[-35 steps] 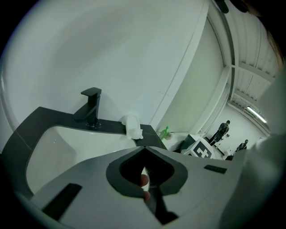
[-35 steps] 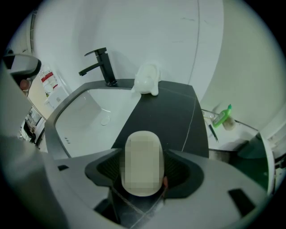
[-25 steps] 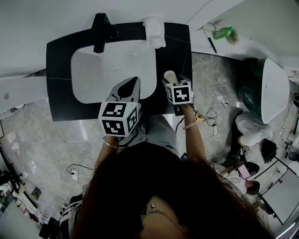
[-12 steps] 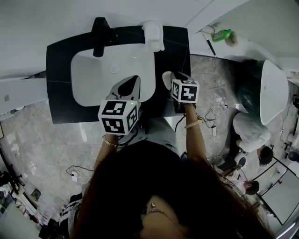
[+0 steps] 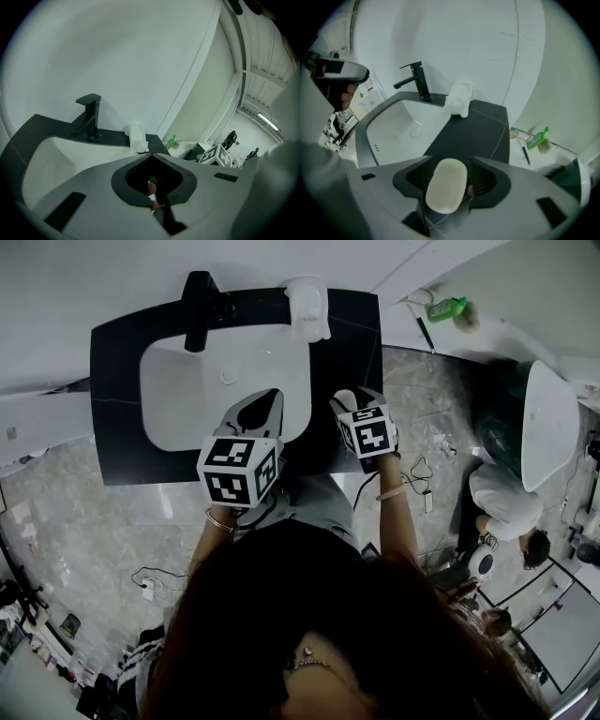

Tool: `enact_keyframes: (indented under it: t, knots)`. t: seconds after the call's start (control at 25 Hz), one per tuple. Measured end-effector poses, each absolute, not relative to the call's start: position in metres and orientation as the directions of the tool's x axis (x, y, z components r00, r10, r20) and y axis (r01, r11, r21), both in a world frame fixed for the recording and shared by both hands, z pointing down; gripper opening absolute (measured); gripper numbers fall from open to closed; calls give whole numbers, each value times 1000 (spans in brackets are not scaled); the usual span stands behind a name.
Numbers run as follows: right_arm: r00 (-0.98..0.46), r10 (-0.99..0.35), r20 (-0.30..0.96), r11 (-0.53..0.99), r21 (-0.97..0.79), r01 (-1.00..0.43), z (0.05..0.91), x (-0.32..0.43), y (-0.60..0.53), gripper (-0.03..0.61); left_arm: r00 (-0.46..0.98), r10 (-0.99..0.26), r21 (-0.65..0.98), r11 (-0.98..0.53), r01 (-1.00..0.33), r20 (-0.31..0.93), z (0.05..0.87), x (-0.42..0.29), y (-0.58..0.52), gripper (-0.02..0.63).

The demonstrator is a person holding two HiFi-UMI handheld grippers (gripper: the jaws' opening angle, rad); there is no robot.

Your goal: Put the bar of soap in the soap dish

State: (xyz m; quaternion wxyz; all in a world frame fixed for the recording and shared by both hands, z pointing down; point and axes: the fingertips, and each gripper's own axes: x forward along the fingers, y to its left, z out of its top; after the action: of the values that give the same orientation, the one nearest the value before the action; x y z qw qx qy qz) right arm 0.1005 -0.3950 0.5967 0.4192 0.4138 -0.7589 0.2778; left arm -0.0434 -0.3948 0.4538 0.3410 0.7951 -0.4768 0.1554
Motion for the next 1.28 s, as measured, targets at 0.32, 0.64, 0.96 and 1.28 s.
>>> enact_keyframes:
  t: [0.32,0.64,0.96,1.28]
  knots:
    - [-337,-364,868,440,-158,-884,602,111,-378,281,502,-642,394,-319,-862,579,457,-38,-386,-3]
    - [-286,-307,908,465,-120,-877,633,111,-370,298,498,-634,390,-316,-865,591,460,-37,-377,-3]
    - [-256,-296,920,498,-80,-863,634,114,-372,293,488,-636,387,-304,-871,598,462,-38,-372,-3]
    - [-277,-316,907,467,-105,-878,629,112,-372,282,485,-641,386,-301,-872,595,461,-40,-373,-3]
